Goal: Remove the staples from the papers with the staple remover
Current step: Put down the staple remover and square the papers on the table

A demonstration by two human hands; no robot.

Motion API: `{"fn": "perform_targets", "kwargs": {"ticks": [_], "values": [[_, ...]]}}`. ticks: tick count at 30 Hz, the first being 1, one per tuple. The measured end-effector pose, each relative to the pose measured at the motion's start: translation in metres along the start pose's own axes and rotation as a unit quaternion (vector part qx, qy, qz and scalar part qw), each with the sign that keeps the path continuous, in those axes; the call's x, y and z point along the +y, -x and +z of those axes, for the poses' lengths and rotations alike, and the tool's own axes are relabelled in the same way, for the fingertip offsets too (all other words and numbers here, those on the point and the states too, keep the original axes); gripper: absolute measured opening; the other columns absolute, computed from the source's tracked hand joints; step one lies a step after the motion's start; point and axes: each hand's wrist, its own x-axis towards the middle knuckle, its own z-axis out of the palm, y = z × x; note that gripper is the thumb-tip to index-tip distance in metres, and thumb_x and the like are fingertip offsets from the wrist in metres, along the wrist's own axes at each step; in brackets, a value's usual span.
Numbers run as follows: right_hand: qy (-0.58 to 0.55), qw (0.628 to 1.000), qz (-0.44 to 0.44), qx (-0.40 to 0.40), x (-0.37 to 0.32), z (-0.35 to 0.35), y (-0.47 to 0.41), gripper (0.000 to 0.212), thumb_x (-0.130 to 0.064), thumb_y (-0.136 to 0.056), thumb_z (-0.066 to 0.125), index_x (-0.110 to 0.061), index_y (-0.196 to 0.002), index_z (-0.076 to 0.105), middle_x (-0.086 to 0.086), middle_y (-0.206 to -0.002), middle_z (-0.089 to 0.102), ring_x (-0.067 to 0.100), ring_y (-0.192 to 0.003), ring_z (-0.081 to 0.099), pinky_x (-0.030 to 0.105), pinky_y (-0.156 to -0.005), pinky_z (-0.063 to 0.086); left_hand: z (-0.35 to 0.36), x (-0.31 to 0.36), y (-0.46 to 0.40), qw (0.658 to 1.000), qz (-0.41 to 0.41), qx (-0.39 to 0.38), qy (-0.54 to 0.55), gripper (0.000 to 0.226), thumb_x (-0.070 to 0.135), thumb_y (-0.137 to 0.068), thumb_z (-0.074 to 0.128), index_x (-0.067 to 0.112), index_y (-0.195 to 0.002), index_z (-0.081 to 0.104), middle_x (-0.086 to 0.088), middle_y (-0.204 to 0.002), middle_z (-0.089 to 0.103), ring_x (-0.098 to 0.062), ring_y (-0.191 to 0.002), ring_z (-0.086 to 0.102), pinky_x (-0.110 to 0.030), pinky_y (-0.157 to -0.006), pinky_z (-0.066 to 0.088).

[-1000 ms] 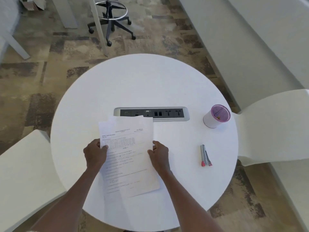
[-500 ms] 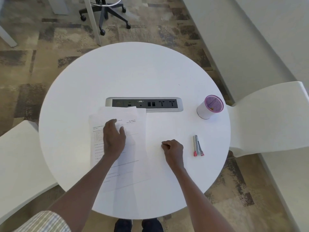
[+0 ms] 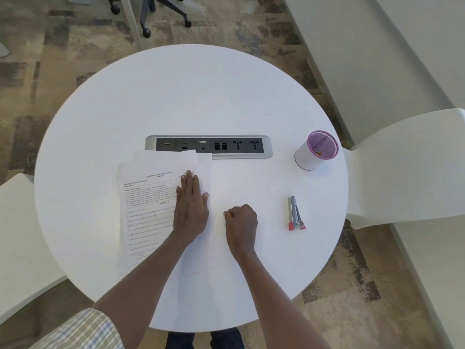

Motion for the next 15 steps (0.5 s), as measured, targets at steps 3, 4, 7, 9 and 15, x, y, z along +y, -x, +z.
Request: {"fn": "perform_targets", "kwargs": {"ticks": [3, 4, 7, 9, 15], "values": [[-0.012, 1.000, 0.004, -0.012, 0.002, -0.001, -0.006, 0.044, 0.002, -0.079, 0.048, -0.019, -0.050, 0.023, 0.001, -0.057, 0.027, 0.015, -0.055, 0.025, 0.029, -0.049, 0.016, 0.009, 0.000, 0.002, 0.999, 0.015, 0.013, -0.044, 0.059, 0.024, -0.105, 0.038, -0.002, -0.155, 0.020, -0.018, -0.165, 0.011, -0.032, -0.154, 0.009, -0.046, -0.125, 0.010], [-0.007, 1.000, 0.000, -0.017, 0.005, -0.002, -0.007, 0.041, 0.001, -0.081, 0.048, -0.017, -0.050, 0.027, 0.002, -0.058, 0.031, 0.015, -0.055, 0.028, 0.029, -0.049, 0.020, 0.012, 0.002, 0.001, 0.998, 0.015, 0.017, -0.050, 0.060, 0.026, -0.104, 0.038, -0.002, -0.154, 0.021, -0.019, -0.165, 0.011, -0.032, -0.154, 0.010, -0.046, -0.125, 0.011], [0.000, 1.000, -0.013, -0.023, 0.015, -0.003, -0.009, 0.026, -0.005, -0.090, 0.048, -0.003, -0.063, 0.050, 0.007, -0.074, 0.051, 0.018, -0.062, 0.045, 0.034, -0.056, 0.039, 0.014, 0.009, -0.003, 0.998, 0.007, 0.025, -0.065, 0.061, 0.030, -0.104, 0.036, -0.001, -0.155, 0.021, -0.018, -0.165, 0.013, -0.032, -0.154, 0.011, -0.046, -0.125, 0.013], [0.013, 0.999, -0.028, -0.009, 0.023, -0.006, -0.015, 0.023, -0.007, -0.093, 0.049, -0.002, -0.072, 0.056, 0.007, -0.081, 0.054, 0.022, -0.068, 0.051, 0.036, -0.061, 0.044, 0.015, 0.015, -0.007, 0.997, 0.004, 0.029, -0.065, 0.061, 0.031, -0.104, 0.035, -0.001, -0.154, 0.023, -0.018, -0.165, 0.014, -0.032, -0.154, 0.012, -0.045, -0.125, 0.014], [-0.005, 0.999, -0.037, 0.010, 0.037, -0.018, -0.033, 0.021, -0.003, -0.092, 0.056, 0.000, -0.075, 0.067, 0.011, -0.078, 0.063, 0.021, -0.073, 0.054, 0.032, -0.066, 0.042, 0.016, 0.021, -0.011, 0.996, 0.000, 0.056, -0.067, 0.055, 0.029, -0.106, 0.034, -0.001, -0.152, 0.029, -0.019, -0.164, 0.021, -0.031, -0.153, 0.017, -0.045, -0.124, 0.017]]}}
